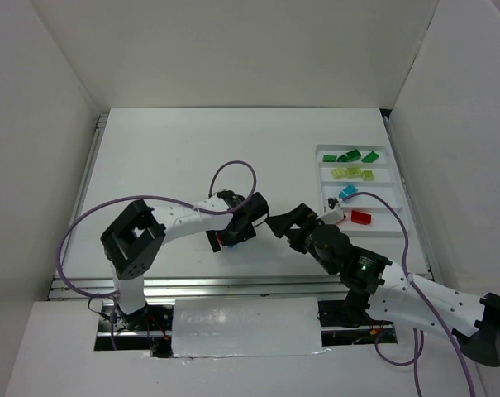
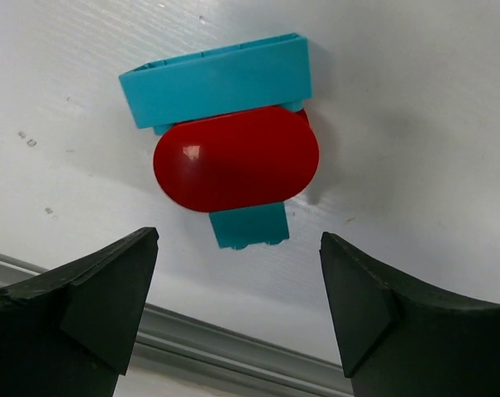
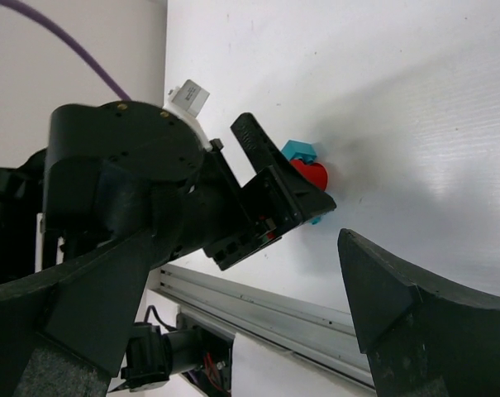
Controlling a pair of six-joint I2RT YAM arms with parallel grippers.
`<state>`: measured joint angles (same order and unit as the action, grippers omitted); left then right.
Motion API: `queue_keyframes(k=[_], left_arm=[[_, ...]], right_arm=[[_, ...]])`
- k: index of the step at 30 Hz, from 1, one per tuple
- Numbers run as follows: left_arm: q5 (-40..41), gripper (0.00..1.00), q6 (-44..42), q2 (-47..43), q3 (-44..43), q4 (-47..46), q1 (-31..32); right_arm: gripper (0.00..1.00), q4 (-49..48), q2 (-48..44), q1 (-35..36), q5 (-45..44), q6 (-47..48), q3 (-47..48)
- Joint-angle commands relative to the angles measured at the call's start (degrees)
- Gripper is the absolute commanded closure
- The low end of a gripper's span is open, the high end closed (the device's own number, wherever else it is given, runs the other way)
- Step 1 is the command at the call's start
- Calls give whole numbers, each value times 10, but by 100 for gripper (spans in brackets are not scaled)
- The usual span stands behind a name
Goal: Sort the legos into containers by color
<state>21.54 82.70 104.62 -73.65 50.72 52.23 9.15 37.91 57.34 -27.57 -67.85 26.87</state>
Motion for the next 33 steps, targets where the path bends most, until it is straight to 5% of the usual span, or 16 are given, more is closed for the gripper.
queue_keyframes(k=[1, 16, 19, 22, 27, 30, 33], left_arm=[[24, 8, 7, 28, -27, 11, 2], [30, 23, 16, 37, 20, -44, -14], [21, 38, 12, 41, 28, -54, -13], [13, 65, 11, 38, 42, -65, -14], [16, 79, 10, 29, 58, -71, -14], [25, 100, -15, 24, 59, -70, -14], [51, 100, -75, 7, 65, -91, -9]], right_arm=[[0, -4, 1, -3, -8, 10, -4], [0, -29, 0, -2, 10, 26, -10], [0, -31, 5, -2, 13, 27, -9], [0, -33, 9, -3, 15, 27, -9], [0, -40, 13, -1, 16, 29, -10], [0, -43, 18, -4, 16, 29, -12], [0, -42, 14, -6, 22, 39, -12]])
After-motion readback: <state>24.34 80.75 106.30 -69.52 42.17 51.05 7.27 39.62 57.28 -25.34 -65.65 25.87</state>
